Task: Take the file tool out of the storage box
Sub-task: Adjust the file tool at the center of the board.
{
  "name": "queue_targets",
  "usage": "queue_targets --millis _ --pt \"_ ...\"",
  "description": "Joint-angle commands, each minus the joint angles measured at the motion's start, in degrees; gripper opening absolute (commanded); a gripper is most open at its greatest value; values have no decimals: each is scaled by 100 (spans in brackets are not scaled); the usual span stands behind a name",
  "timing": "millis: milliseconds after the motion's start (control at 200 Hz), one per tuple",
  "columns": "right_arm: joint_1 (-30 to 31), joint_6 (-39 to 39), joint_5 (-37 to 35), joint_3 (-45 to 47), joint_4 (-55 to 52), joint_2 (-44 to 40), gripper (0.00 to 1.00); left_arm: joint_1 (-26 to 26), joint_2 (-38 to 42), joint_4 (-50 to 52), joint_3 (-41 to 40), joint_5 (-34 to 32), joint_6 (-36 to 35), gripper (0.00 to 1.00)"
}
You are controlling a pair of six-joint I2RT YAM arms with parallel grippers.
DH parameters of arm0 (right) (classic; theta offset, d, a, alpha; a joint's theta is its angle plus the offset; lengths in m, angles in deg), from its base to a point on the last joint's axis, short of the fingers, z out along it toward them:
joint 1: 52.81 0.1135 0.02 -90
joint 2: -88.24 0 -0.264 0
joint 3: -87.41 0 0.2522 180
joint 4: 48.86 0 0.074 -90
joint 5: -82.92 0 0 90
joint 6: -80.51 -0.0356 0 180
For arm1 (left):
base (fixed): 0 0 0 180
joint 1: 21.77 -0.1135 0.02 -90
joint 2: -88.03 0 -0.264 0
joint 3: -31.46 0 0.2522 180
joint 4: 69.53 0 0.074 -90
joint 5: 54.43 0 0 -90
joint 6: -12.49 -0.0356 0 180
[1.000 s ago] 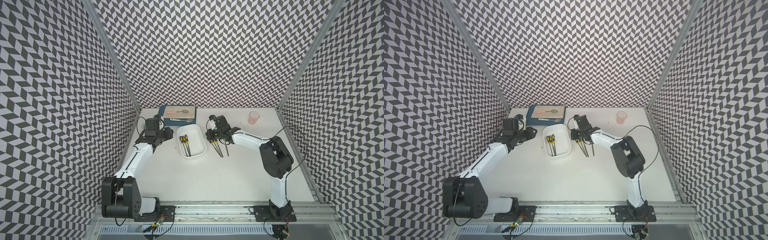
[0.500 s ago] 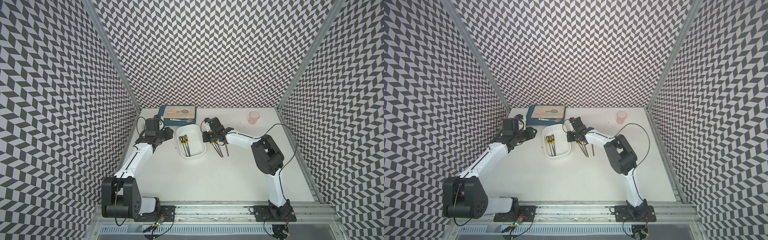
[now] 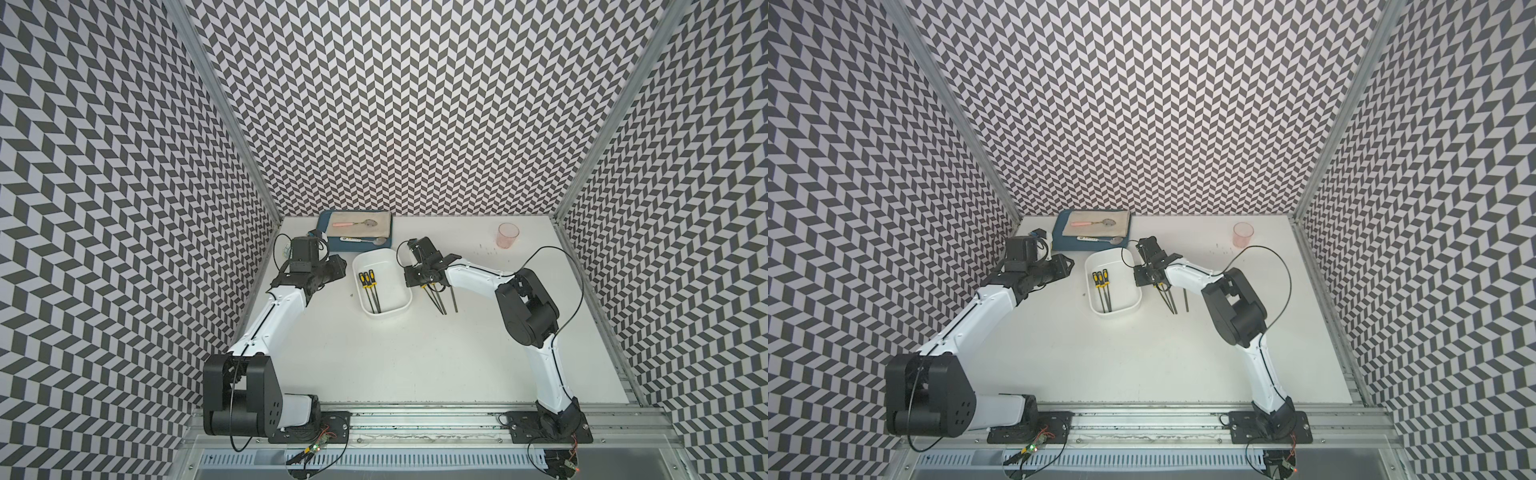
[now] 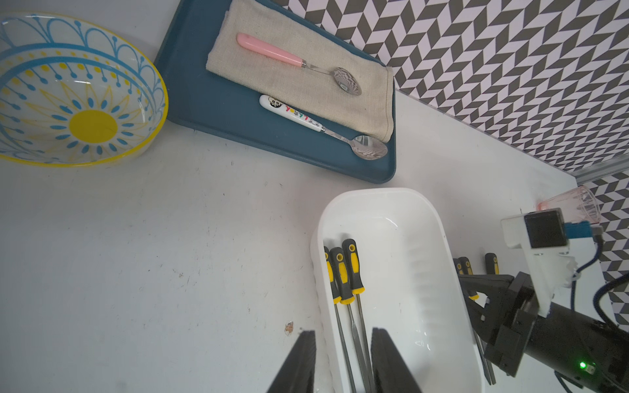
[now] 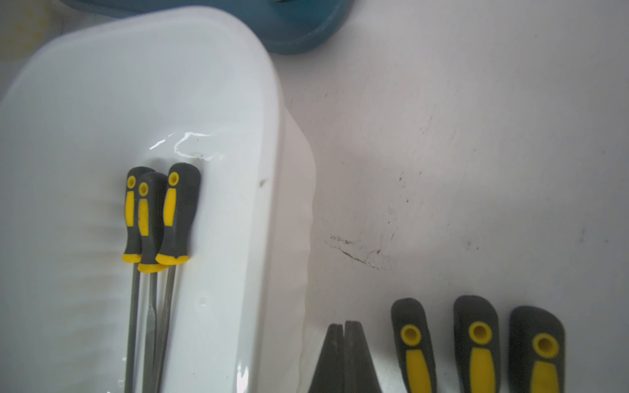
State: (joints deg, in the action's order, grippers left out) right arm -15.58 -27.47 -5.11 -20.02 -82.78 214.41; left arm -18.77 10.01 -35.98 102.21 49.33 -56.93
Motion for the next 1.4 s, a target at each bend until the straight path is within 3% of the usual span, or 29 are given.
queue_targets --millis 0,1392 --pt "12 72 -286 -119 -101 171 0 33 -46 87 91 -38 -63 33" --pt "-260 248 -530 -11 -187 20 0 84 -46 130 91 -148 -80 33"
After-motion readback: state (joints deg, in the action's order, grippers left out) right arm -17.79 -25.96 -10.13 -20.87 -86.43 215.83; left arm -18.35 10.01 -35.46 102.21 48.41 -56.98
